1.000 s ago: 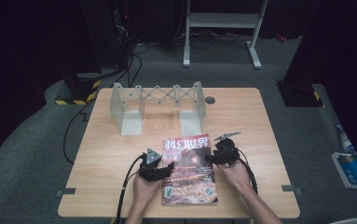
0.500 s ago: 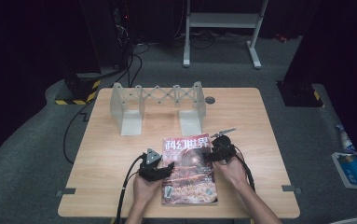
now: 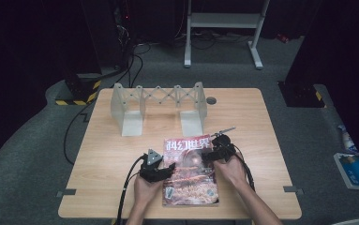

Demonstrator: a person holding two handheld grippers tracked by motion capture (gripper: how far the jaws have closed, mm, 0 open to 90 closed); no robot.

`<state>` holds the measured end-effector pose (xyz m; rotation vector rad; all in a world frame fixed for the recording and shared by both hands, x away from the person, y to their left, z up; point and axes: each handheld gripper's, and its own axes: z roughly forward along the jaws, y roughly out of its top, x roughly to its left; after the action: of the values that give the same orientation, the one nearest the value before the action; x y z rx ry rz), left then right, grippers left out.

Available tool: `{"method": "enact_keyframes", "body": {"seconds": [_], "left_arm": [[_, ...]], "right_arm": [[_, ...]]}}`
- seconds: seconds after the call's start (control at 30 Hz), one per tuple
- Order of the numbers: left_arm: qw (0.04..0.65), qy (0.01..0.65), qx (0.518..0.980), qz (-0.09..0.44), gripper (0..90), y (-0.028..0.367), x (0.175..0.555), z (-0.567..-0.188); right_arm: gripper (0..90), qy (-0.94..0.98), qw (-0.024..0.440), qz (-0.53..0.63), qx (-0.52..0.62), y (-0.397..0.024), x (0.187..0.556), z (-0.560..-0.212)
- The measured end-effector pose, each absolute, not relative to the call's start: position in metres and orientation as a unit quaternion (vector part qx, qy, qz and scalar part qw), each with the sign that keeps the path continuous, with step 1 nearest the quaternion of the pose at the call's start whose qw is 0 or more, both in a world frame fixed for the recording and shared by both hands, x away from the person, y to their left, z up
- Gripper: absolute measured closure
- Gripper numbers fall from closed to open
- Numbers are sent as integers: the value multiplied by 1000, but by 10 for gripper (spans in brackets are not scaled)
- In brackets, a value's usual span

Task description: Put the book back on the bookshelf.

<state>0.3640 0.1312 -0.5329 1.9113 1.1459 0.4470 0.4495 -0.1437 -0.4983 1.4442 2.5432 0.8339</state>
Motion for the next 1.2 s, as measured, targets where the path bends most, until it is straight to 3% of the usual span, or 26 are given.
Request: {"method": "enact_keyframes", "body": {"seconds": [0.6,1.2], "left_arm": [[423,450,766,180,378,129,364,-533],[421,450,766,184,378,128,364,-533]], "right_arm": [[365,850,70,270,446,-134,445,-498],[393,857,61,275,432,-134,437,-494]]}}
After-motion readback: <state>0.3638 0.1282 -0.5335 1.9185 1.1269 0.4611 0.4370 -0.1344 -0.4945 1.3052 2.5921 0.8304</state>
